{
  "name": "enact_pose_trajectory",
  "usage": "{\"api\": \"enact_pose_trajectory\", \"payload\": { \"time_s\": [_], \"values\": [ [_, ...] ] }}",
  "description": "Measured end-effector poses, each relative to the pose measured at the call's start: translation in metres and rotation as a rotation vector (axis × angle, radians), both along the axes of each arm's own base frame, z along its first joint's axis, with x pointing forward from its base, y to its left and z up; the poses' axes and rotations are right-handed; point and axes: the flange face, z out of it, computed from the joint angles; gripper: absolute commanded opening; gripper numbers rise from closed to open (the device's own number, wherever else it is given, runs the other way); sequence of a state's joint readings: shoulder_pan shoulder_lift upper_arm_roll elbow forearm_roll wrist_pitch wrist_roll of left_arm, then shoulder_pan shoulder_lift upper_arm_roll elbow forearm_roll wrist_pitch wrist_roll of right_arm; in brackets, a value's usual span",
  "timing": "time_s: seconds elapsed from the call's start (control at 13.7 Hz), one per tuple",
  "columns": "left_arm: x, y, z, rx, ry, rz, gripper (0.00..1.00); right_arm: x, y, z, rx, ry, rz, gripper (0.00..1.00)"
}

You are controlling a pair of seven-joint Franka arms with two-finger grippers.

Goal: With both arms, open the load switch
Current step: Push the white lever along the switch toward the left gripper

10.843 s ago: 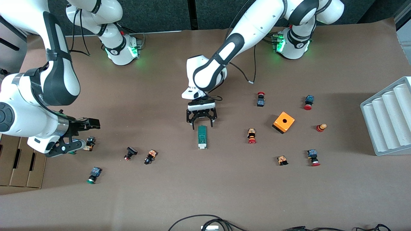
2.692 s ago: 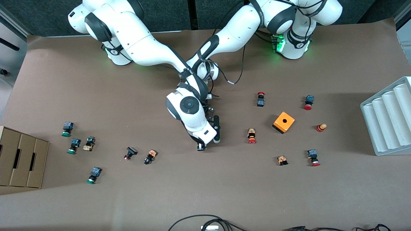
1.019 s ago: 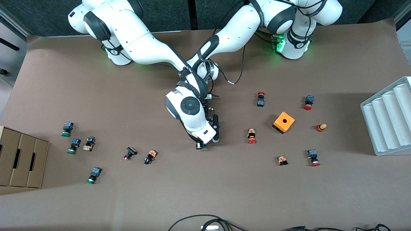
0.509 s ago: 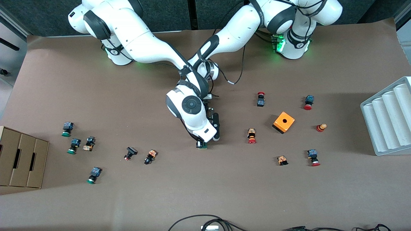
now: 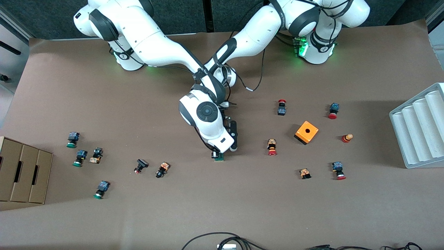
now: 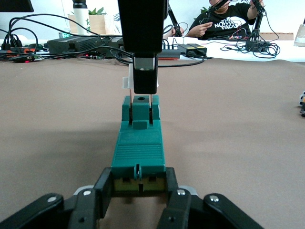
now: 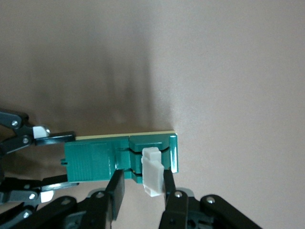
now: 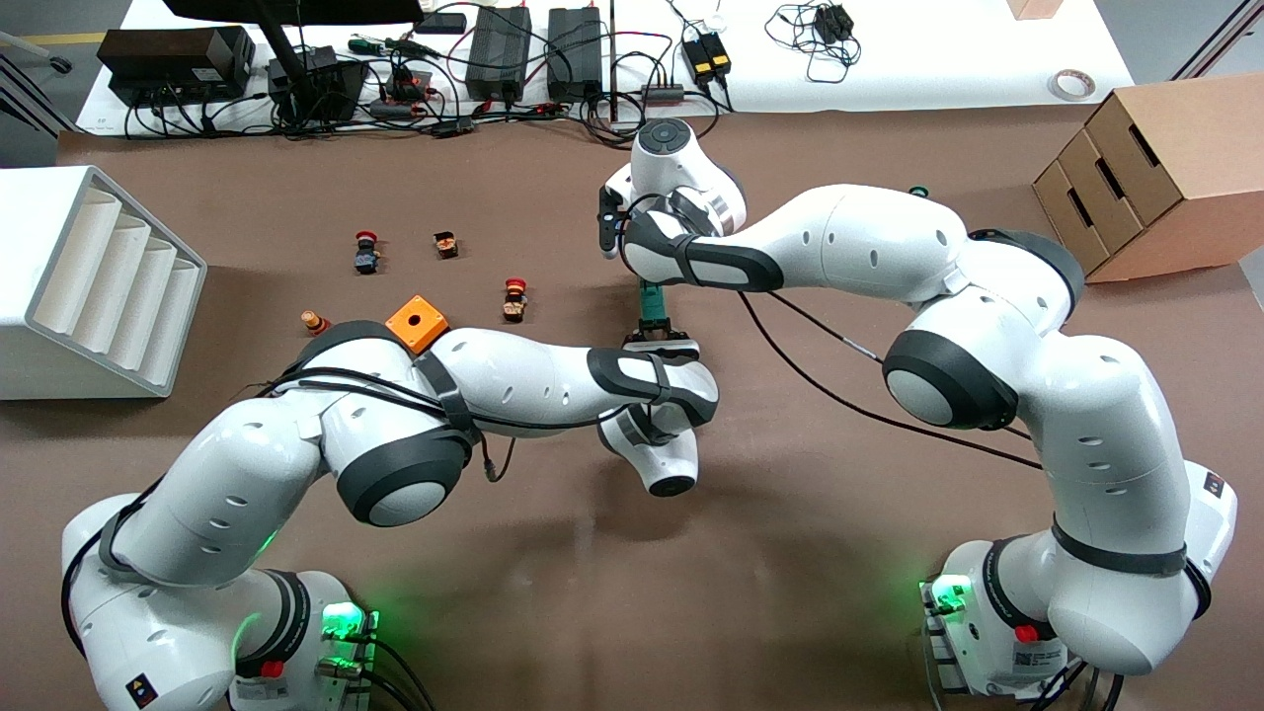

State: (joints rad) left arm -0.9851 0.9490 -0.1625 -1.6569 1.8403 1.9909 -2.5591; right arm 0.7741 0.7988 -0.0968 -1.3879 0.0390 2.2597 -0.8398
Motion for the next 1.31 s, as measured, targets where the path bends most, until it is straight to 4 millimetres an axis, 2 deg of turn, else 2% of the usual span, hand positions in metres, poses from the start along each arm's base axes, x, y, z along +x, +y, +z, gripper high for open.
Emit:
{"api": "enact_pose_trajectory", "payload": {
  "time_s": [0.44,0.87,1.31],
  "values": [
    [0.000,0.000,0.000,0.000,0.000,0.000,0.38,-0.002,0.001,0.002,0.000,0.005,-0.011,0.40],
    [0.000,0.000,0.000,0.000,0.000,0.000,0.38,-0.009,0.007,0.014,-0.002,0.019,-0.005,0.40],
    [0.000,0.000,0.000,0.000,0.000,0.000,0.38,-0.010,0.007,0.013,-0.003,0.023,-0.022,0.40]
  ]
}}
